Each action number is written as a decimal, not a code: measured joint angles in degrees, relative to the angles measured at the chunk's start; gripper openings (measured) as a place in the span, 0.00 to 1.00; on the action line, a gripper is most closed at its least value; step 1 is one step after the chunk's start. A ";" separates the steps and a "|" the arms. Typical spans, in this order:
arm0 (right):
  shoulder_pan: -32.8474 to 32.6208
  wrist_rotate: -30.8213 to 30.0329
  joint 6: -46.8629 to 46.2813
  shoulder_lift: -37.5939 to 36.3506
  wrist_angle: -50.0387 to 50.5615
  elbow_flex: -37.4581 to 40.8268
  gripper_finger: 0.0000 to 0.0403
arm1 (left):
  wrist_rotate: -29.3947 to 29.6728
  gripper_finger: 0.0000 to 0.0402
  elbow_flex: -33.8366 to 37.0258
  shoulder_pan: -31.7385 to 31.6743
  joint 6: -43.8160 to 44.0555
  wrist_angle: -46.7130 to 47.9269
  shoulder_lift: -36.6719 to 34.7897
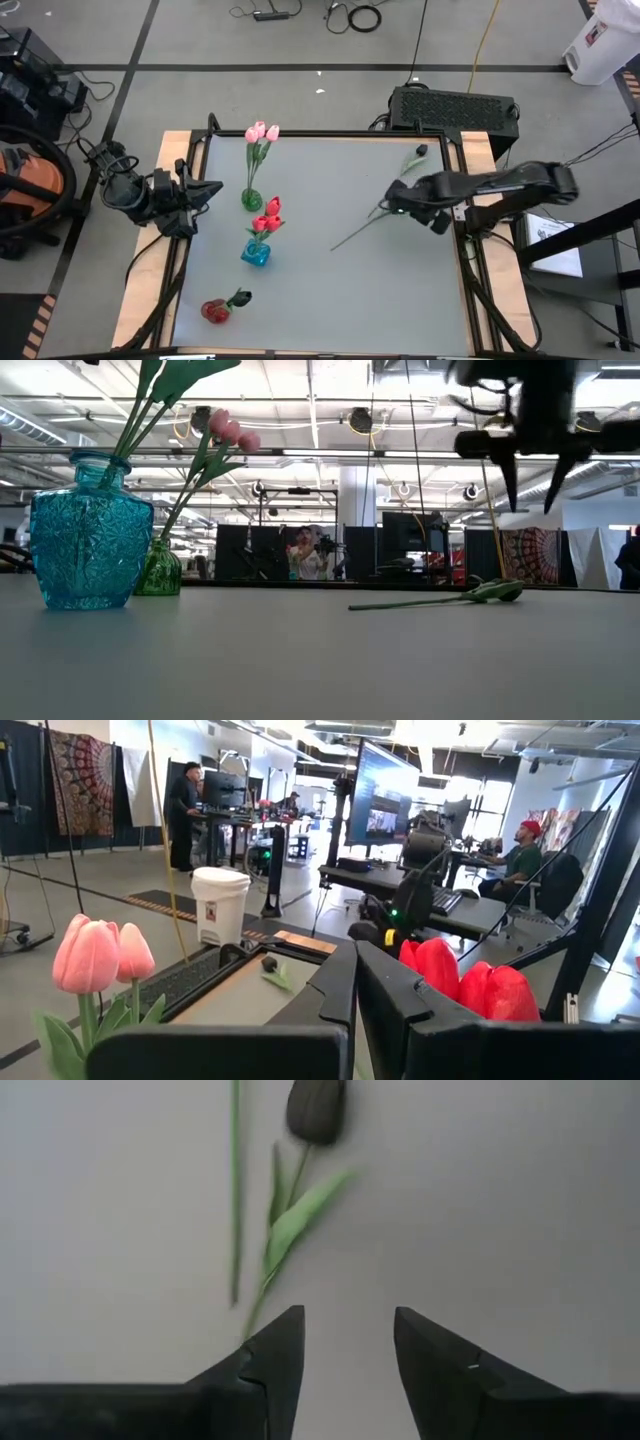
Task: Sort flowers into vase by color
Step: Put the bottom black flower into the red vase
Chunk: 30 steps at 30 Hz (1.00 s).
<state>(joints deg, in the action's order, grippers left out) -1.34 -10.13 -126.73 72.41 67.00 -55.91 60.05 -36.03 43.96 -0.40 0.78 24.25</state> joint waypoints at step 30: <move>9.78 -2.80 -4.15 7.40 -23.48 11.70 0.42 | 0.02 0.04 0.00 0.01 0.07 0.34 0.00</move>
<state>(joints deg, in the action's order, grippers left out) 8.44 -12.93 -130.88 79.81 43.53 -44.21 60.07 -36.03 43.97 -0.34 1.13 24.25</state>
